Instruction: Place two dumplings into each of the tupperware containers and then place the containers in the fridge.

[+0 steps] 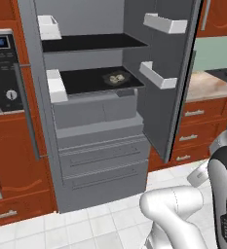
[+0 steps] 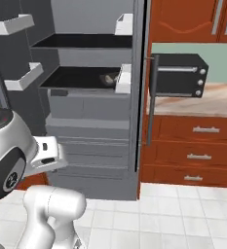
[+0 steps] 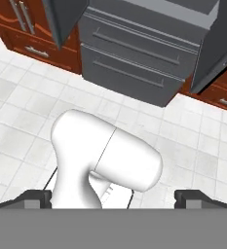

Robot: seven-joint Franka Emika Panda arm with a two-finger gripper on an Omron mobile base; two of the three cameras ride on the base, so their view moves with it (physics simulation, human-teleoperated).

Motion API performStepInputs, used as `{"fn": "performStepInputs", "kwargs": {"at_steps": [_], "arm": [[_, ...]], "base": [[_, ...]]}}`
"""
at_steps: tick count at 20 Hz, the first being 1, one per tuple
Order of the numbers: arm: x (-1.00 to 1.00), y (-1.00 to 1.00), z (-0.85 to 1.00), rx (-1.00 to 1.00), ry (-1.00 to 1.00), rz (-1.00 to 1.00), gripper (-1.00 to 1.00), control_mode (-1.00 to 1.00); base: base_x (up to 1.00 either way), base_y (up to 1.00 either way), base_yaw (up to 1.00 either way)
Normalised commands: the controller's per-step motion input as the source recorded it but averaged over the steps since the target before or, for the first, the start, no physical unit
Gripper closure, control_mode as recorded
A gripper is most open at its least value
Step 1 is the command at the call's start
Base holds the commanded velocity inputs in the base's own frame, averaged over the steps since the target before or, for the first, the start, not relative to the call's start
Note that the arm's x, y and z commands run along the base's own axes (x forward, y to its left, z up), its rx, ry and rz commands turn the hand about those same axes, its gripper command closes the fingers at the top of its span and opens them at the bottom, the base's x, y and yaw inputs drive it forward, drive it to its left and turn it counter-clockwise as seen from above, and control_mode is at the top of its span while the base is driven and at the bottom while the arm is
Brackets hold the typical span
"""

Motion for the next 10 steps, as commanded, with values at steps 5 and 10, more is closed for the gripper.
{"fn": "performStepInputs", "kwargs": {"at_steps": [5, 10], "arm": [[0.0, 0.0, 0.0, 0.0, 0.0, 0.0, -1.0, 1.0], [0.0, 0.0, 0.0, 0.0, 0.0, 0.0, -1.0, 1.0]], "base": [[-1.0, -0.01, -0.15], [-1.0, 0.0, -0.1]]}}
